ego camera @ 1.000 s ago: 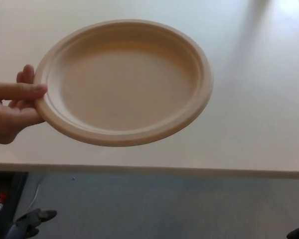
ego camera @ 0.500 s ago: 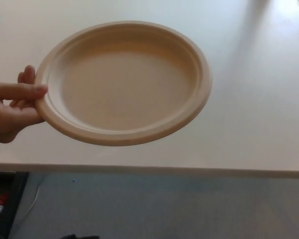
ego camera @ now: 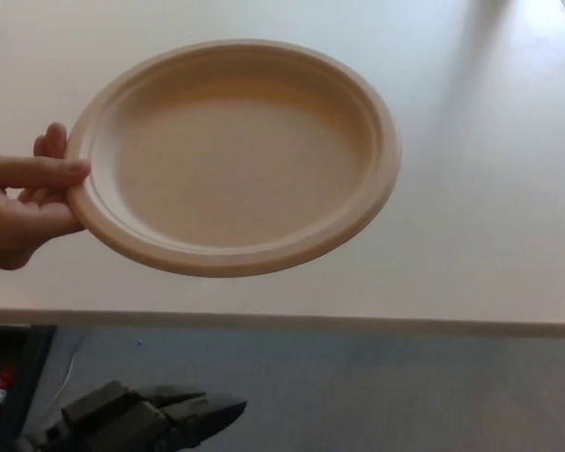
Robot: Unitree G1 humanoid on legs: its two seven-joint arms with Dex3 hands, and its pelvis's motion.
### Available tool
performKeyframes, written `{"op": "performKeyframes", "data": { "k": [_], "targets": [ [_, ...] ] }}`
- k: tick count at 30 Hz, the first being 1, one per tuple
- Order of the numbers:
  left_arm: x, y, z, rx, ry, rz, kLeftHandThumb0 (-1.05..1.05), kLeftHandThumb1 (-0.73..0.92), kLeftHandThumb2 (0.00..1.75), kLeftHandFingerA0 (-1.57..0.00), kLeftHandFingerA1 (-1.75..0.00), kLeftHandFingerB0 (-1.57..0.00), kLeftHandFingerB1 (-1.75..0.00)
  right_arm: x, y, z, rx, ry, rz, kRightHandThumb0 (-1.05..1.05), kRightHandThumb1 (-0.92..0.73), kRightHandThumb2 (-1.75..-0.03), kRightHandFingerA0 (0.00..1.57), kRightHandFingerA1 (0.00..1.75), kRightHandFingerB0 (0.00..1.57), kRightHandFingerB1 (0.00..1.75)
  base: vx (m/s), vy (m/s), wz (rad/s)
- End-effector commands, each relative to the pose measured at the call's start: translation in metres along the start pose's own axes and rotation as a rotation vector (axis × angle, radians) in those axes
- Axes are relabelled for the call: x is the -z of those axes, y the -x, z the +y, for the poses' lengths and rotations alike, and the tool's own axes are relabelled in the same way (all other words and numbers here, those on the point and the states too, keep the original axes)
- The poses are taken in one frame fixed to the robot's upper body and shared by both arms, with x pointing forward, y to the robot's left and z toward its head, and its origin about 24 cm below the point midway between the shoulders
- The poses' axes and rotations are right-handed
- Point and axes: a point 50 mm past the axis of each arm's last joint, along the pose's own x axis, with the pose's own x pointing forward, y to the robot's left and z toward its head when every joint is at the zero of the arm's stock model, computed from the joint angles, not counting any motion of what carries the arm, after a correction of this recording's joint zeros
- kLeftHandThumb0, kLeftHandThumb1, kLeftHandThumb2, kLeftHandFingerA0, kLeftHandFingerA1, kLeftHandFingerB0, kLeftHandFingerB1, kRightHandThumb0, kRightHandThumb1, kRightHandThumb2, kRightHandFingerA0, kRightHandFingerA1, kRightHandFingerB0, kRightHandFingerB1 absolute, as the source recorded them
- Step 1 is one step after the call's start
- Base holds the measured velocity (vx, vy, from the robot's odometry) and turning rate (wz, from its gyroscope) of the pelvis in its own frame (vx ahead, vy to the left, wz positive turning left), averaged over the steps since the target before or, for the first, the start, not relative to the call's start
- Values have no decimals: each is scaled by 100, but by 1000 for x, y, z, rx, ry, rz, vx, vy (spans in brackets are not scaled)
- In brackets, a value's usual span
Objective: A person passes a plate to the robot and the robot grabs it with its left hand and places it at the centre of the table infront of it
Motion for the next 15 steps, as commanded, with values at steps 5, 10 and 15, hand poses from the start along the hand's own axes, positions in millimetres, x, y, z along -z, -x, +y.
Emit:
{"op": "performKeyframes", "data": {
  "k": [5, 10, 15],
  "targets": [
    [-46, -18, 28, -235, 32, -381, -50, 50, 56, -61, -45, -48, -36, 2, 2, -9, 17, 15, 18, -46, -63, -58, 60, 64, 26, 44, 0, 0, 0],
    [-57, -22, 34, -281, 18, -449, -55, 41, 75, -58, -54, -43, -47, -4, 1, -13, 28, 19, 13, -45, -63, -58, 61, 64, 30, 44, 0, 0, 0],
    [-70, -28, 43, -335, 29, -512, -45, 51, 56, -75, -52, -63, -39, -7, 2, -15, 25, 45, 6, -47, -64, -58, 59, 61, 27, 43, 0, 0, 0]
  ]
}}
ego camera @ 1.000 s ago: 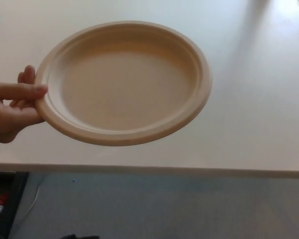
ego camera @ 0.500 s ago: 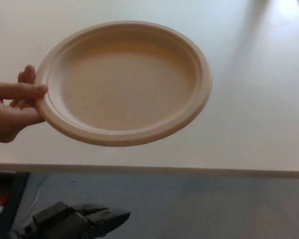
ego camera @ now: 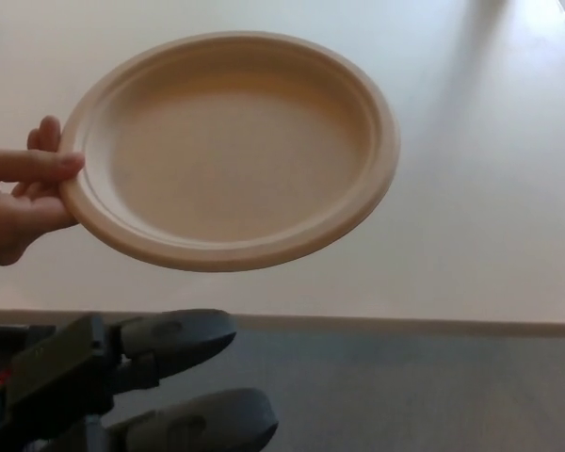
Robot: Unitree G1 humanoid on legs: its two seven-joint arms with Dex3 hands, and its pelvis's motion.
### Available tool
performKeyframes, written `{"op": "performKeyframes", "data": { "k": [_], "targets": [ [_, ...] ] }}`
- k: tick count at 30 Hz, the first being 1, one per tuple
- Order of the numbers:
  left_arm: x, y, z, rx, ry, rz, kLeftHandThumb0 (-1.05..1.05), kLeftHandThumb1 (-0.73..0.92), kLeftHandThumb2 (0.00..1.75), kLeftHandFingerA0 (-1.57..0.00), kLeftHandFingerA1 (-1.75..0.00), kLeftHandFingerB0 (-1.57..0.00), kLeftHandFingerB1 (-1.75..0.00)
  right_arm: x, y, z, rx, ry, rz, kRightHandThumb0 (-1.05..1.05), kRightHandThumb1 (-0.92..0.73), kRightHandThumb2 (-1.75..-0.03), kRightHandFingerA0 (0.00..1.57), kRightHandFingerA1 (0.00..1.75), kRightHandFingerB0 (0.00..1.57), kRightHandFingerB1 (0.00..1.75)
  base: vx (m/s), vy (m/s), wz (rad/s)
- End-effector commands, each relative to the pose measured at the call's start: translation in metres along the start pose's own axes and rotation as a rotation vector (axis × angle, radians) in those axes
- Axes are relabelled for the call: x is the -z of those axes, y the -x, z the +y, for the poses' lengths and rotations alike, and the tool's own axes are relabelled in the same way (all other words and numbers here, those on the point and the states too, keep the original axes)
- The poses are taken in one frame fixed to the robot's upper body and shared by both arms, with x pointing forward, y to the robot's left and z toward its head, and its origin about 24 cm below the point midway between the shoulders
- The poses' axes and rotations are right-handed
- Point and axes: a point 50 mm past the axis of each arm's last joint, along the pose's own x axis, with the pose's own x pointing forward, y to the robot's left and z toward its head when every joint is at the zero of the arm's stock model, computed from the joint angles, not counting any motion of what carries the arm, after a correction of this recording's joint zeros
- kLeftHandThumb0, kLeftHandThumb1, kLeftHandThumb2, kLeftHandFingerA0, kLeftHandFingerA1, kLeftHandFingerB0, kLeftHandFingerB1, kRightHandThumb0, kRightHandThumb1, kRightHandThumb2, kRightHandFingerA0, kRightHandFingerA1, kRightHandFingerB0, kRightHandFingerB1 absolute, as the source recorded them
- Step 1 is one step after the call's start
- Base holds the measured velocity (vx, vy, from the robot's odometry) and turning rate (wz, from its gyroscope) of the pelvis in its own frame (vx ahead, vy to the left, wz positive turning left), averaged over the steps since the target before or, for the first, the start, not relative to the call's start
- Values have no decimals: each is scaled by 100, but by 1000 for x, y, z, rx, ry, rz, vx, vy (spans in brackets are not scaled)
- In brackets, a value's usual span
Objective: A person passes a plate to the robot and the robot grabs it with its left hand and places it at the centre of the table infront of it
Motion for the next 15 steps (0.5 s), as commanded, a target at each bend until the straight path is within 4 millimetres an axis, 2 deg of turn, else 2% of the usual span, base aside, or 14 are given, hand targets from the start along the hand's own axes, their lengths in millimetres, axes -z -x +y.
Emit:
{"op": "performKeyframes", "data": {
  "k": [1, 2, 5, 6, 8, 9, 10, 11, 15],
  "targets": [
    [-12, -13, 11, -95, 24, -89, -45, 51, 56, -75, -52, -63, -39, 1, 3, -12, 19, 30, 18, -47, -64, -58, 59, 61, 27, 43, 0, 0, 0],
    [-9, -14, 11, -98, 19, -90, -44, 50, 56, -66, -45, -58, -38, 0, 3, -12, 19, 29, 17, -46, -63, -59, 58, 62, 26, 44, 0, 0, 0],
    [1, -18, 11, -86, -37, -106, -45, 50, 56, -61, -45, -57, -39, -3, 3, -15, 19, 15, 2, -46, -63, -58, 58, 64, 26, 45, 0, 0, 0],
    [5, -18, 11, -73, -67, -97, -46, 52, 56, -55, -44, -50, -36, -3, 3, -15, 20, 12, 3, -46, -63, -58, 62, 65, 27, 45, 0, 0, 0],
    [12, -18, 11, -56, -112, -83, -46, 52, 56, -55, -44, -50, -36, -3, 3, -15, 22, 7, 4, -46, -63, -58, 62, 65, 27, 45, 0, 0, 0],
    [23, -19, 11, -30, -137, -51, -46, 52, 56, -43, -39, -44, -35, -5, 2, -15, 26, 4, -1, -45, -62, -59, 62, 65, 27, 45, 0, 0, 0],
    [28, -20, 12, -19, -149, -37, -46, 52, 56, -43, -39, -44, -35, -6, 2, -16, 27, 3, -3, -45, -62, -59, 62, 65, 27, 45, 0, 0, 0],
    [39, -21, 12, 12, -170, -13, -43, 53, 56, -36, -37, -37, -32, -6, 2, -17, 28, 1, 1, -45, -63, -58, 60, 64, 29, 44, 0, 0, 0],
    [65, -22, 13, 78, -277, 70, -46, 55, 57, -32, -34, -30, -31, -10, 2, -19, 31, 16, -2, -46, -63, -58, 59, 62, 29, 44, 0, 0, 0]
  ]
}}
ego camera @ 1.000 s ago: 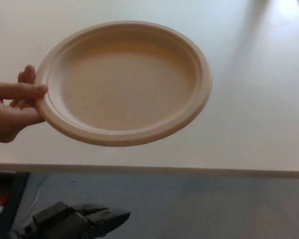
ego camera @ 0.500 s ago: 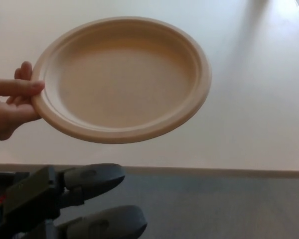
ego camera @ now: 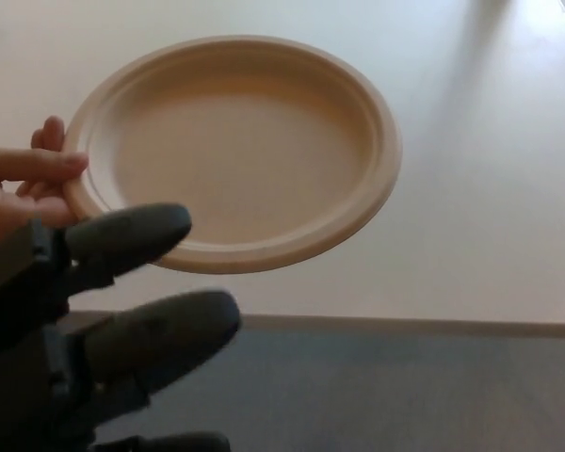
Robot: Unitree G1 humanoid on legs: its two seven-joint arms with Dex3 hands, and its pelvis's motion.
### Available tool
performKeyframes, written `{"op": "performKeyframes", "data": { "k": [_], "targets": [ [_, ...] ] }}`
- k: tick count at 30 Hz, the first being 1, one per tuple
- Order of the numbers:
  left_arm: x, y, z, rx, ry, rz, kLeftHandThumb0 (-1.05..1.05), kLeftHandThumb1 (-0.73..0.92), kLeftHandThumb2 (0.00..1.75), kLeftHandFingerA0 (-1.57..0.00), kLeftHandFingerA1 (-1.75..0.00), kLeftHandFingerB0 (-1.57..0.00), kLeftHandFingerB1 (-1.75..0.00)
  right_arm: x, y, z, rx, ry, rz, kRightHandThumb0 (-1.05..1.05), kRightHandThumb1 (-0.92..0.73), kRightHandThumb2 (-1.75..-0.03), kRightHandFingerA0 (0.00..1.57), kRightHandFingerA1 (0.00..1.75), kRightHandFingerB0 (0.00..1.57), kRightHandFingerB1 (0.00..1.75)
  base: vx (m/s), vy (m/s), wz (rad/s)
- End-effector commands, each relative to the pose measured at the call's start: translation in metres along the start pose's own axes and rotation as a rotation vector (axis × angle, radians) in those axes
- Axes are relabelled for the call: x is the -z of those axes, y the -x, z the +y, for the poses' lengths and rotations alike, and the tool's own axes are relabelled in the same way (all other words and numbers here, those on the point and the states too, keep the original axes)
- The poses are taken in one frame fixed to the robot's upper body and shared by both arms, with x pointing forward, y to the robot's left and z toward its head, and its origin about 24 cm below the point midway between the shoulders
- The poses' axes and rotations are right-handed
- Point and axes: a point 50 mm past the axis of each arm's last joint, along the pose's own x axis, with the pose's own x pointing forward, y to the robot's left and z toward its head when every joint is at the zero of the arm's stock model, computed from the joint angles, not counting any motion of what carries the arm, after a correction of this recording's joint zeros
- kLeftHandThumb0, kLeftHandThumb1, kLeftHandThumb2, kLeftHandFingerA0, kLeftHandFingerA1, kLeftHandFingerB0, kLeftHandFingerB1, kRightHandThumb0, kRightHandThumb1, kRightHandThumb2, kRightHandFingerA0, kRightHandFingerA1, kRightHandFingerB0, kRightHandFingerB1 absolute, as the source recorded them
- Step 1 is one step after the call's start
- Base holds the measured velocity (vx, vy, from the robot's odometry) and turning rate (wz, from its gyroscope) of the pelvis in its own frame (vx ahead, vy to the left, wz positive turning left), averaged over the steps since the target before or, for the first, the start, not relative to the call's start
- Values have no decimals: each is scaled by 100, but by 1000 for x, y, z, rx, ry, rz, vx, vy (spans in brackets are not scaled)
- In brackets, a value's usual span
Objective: A person passes a plate to the robot and the robot grabs it with its left hand and places it at the centre of the table infront of it
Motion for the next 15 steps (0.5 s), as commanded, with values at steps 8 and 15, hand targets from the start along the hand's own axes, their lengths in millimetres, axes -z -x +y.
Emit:
{"op": "performKeyframes", "data": {
  "k": [8, 15],
  "targets": [
    [61, 8, -11, 227, -247, 220, -51, 56, 57, -28, -33, -25, -30, -1, 3, -12, 17, 31, 18, -48, -63, -58, 59, 62, 31, 44, 0, 0, 0],
    [57, 14, -27, 433, -535, 260, -61, 50, 55, -19, -32, -17, -30, -6, 2, -15, 25, 1, 6, -45, -63, -58, 60, 64, 30, 46, 0, 0, 0]
  ]
}}
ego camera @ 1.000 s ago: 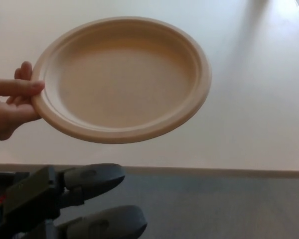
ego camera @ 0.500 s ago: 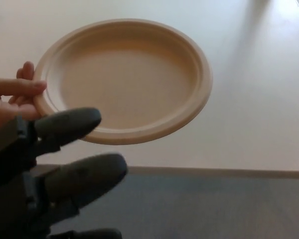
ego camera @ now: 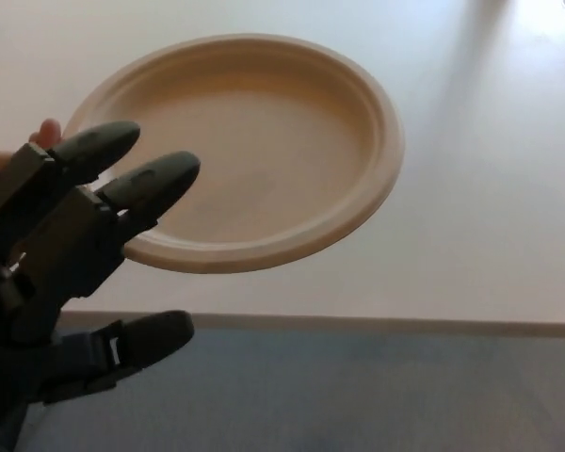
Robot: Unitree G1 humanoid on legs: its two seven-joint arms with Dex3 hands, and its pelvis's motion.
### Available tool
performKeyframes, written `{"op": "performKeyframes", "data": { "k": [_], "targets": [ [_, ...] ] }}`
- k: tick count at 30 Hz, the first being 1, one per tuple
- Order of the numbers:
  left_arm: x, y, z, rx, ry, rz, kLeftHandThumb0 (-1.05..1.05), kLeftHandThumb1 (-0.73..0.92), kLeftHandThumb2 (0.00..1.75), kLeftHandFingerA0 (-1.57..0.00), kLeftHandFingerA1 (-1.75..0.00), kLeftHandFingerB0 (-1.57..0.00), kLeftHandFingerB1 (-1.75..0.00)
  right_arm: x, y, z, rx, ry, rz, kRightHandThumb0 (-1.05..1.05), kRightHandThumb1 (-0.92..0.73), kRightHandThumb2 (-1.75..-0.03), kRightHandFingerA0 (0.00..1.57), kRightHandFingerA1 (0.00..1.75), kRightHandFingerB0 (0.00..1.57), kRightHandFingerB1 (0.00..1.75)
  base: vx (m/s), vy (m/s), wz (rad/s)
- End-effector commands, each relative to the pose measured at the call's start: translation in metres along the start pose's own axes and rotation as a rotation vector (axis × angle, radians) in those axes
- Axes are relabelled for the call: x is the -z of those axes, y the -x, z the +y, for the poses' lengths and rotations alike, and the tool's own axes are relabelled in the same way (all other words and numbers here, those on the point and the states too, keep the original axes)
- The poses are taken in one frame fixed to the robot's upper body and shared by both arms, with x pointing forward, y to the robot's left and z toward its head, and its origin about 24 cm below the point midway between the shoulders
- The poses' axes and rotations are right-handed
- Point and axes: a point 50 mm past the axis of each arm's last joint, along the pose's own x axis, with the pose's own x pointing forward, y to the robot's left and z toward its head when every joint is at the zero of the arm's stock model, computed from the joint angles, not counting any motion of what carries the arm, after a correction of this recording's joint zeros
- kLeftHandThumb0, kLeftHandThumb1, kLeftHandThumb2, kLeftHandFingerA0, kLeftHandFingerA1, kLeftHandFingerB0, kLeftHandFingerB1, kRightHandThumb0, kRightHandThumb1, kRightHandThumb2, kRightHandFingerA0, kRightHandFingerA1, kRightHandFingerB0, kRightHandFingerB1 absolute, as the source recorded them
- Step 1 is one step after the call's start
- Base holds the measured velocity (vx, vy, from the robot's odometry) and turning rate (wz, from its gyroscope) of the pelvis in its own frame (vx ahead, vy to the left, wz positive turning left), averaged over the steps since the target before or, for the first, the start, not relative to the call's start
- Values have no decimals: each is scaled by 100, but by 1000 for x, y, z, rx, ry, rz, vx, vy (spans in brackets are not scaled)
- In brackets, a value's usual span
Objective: A person passes a plate to the robot and the robot grabs it with its left hand and places it at the centre of the table infront of it
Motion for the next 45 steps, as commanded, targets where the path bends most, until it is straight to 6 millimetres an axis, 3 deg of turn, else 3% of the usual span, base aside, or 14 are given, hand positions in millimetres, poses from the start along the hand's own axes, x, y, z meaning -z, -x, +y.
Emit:
{"op": "performKeyframes", "data": {
  "k": [1, 4, 5, 9, 11, 15, 20, 21, 33, 34, 36, 37, 38, 45],
  "targets": [
    [-1, 5, -17, 230, -347, 86, -35, 27, 87, 0, -49, 0, -48, 1, 2, -10, 16, -22, 13, -45, -62, -58, 59, 64, 31, 46, 0, 0, 0],
    [-4, 6, -19, 246, -373, 96, -35, 27, 87, 0, -49, 0, -48, 2, 2, -10, 15, -25, 12, -45, -62, -58, 59, 64, 31, 46, 0, 0, 0],
    [-15, 7, -23, 263, -411, 119, -62, 38, 75, -6, -36, -6, -36, 1, 2, -10, 14, -18, 10, -45, -64, -58, 58, 61, 29, 45, 0, 0, 0],
    [-34, 5, -27, 291, -495, 173, -68, 41, 73, -10, -29, -9, -28, -2, 3, -13, 19, -17, 4, -45, -64, -58, 58, 61, 29, 44, 0, 0, 0],
    [-45, 2, -32, 294, -496, 180, -34, 28, 87, -1, -50, 0, -48, -1, 3, -13, 19, -1, -1, -46, -63, -58, 60, 61, 30, 44, 0, 0, 0],
    [-52, -6, -39, 277, -514, 166, -34, 31, 89, -1, -49, 0, -47, -3, 3, -14, 23, -11, -1, -47, -63, -58, 56, 59, 29, 44, 0, 0, 0],
    [-47, -20, -47, 263, -553, 157, -33, 33, 89, 0, -49, 0, -47, -7, 3, -18, 34, -32, -9, -46, -62, -58, 60, 62, 30, 44, 0, 0, 0],
    [-45, -22, -48, 261, -561, 155, -53, 51, 56, -18, -32, -16, -28, -9, 3, -19, 40, -20, -9, -47, -63, -58, 62, 62, 31, 44, 0, 0, 0],
    [-22, -44, -60, 276, -655, 201, -48, 50, 56, -22, -32, -17, -29, -18, 3, -24, 38, -17, -36, -45, -62, -58, 58, 64, 31, 46, 0, 0, 0],
    [-20, -47, -61, 274, -662, 209, -27, 37, 91, -6, -50, -6, -49, -19, 3, -24, 38, -10, -40, -47, -62, -58, 58, 63, 31, 46, 0, 0, 0],
    [-17, -51, -62, 271, -672, 218, -27, 37, 91, -6, -50, -6, -49, -21, 2, -24, 37, 5, -46, -47, -62, -58, 58, 63, 31, 46, 0, 0, 0],
    [-15, -53, -63, 280, -679, 225, -49, 48, 65, -16, -37, -14, -35, -21, 3, -24, 38, 1, -48, -47, -61, -57, 60, 64, 31, 46, 0, 0, 0],
    [-15, -54, -64, 283, -682, 229, -49, 48, 65, -16, -37, -14, -35, -21, 3, -25, 39, 0, -49, -47, -61, -57, 60, 64, 31, 46, 0, 0, 0],
    [-9, -64, -69, 256, -679, 235, -26, 51, 57, -18, -35, -16, -32, -26, 2, -28, 52, -3, -46, -49, -62, -58, 59, 61, 31, 43, 0, 0, 0]
  ]
}}
